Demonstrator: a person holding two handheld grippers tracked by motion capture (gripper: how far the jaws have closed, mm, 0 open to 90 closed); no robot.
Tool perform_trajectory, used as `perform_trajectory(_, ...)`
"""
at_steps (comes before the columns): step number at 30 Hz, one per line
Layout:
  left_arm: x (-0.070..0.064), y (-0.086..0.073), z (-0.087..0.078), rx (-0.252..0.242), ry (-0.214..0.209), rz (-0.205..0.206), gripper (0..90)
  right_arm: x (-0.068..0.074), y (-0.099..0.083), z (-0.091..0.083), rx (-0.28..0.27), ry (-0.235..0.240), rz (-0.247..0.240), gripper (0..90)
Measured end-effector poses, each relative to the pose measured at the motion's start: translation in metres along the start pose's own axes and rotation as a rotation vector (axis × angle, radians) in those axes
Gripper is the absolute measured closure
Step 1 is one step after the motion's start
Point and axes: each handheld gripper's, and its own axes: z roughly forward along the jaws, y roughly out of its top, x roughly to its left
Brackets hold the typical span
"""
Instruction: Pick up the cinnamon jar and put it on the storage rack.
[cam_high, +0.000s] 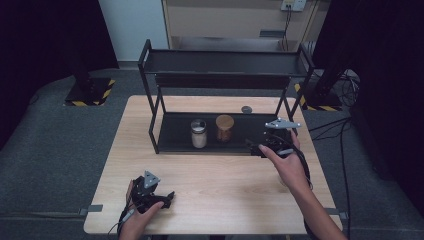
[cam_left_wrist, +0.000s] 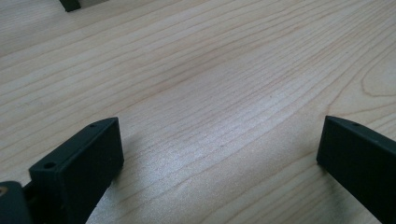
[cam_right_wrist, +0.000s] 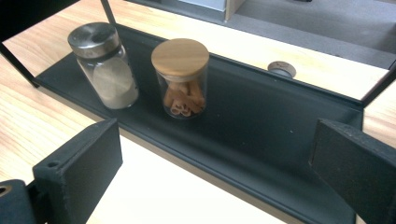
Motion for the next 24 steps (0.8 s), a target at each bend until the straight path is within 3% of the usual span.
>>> perform_trajectory(24, 0.0, 0.0, 0.0, 0.0, 0.0, 0.0, 0.0, -0.024, -0.025, -0.04, -0.014, -0.063, 0.049, 2.5)
